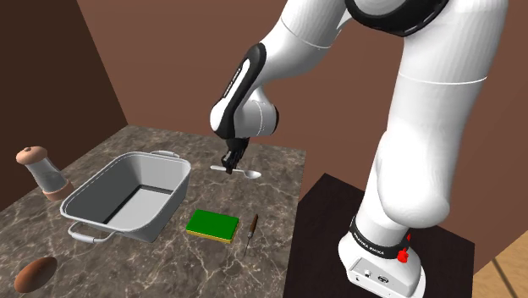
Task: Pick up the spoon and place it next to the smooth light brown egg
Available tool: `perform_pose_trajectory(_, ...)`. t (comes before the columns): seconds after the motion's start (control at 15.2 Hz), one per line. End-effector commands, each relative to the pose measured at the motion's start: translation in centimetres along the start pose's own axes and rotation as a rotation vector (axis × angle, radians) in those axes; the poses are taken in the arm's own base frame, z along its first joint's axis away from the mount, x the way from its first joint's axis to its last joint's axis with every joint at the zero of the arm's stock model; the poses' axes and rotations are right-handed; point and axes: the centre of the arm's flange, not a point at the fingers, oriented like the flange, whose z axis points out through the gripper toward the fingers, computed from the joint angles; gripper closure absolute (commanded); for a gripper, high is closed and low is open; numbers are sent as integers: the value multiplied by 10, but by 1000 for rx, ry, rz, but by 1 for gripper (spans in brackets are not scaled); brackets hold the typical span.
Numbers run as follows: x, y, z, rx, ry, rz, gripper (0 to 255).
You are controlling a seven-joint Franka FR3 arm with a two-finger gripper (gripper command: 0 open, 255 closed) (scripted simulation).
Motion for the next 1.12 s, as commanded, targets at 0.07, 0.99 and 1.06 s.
perform_pose_trajectory(0.07, 5, -2, -15, -1, -1, 0, 255)
perform_pose_trajectory(0.99, 21, -11, -86, -1, -1, 0, 255)
perform_pose_trajectory(1.06, 22, -12, -91, -1, -1, 0, 255)
